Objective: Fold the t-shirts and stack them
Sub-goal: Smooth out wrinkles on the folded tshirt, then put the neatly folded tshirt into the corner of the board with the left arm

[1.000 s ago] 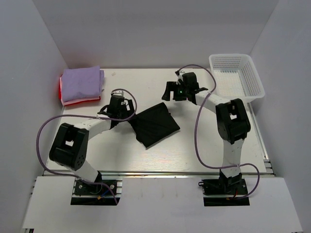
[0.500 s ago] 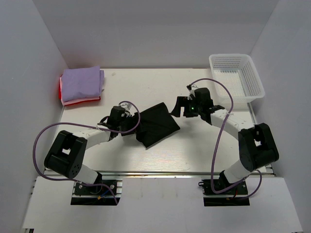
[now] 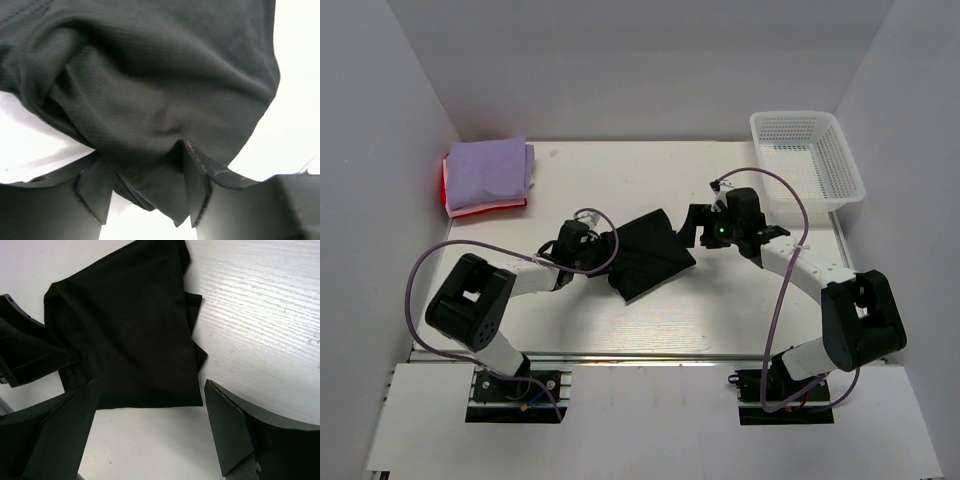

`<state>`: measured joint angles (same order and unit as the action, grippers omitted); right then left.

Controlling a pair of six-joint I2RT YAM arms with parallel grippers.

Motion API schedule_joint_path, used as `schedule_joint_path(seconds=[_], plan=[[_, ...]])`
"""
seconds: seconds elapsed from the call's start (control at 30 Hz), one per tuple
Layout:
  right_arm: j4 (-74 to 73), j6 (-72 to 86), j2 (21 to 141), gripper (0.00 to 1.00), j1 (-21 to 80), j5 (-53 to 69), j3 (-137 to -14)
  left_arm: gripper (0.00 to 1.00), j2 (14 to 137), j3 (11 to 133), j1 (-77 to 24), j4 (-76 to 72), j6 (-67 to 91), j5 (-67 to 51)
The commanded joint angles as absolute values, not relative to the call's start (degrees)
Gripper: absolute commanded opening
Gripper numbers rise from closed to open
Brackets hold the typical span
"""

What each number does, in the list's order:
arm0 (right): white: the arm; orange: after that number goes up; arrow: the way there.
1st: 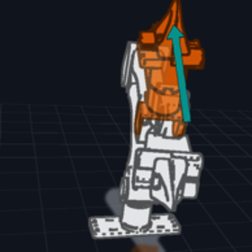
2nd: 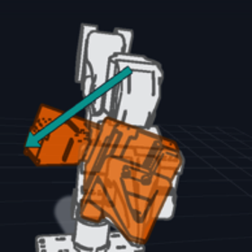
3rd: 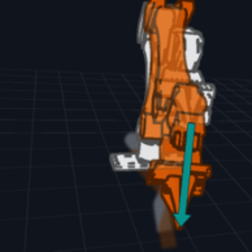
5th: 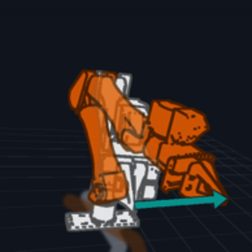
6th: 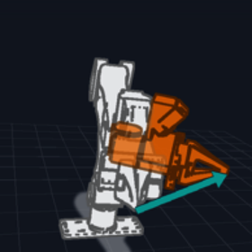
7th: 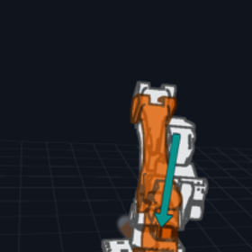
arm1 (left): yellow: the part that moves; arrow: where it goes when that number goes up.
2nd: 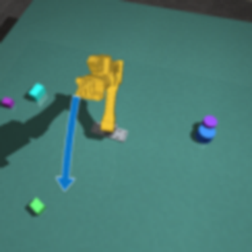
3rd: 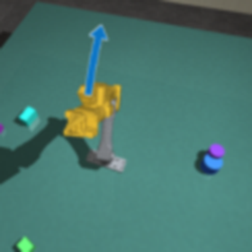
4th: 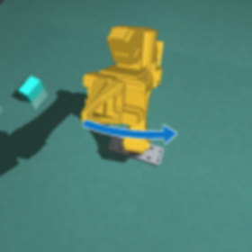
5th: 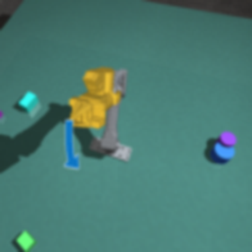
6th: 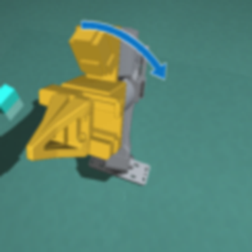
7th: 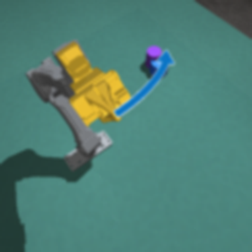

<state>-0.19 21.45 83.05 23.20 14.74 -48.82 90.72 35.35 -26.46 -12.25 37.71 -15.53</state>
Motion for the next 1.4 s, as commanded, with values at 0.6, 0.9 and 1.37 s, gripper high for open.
schedule_joint_path(seconds=[0.6,0.9,1.37], plan=[[-4.6,22.8,60.9,0.90,22.9,5.3,-34.2,0.00,99.2,59.1,-26.2,2.3,12.2,-7.2],[-5.6,23.3,56.7,0.90,22.9,3.2,-31.9,0.00,98.4,73.7,-25.1,18.4,-5.5,5.1],[-5.9,23.6,57.7,0.90,22.9,2.4,-33.5,0.00,98.4,89.6,-15.3,25.5,-20.6,10.6]])
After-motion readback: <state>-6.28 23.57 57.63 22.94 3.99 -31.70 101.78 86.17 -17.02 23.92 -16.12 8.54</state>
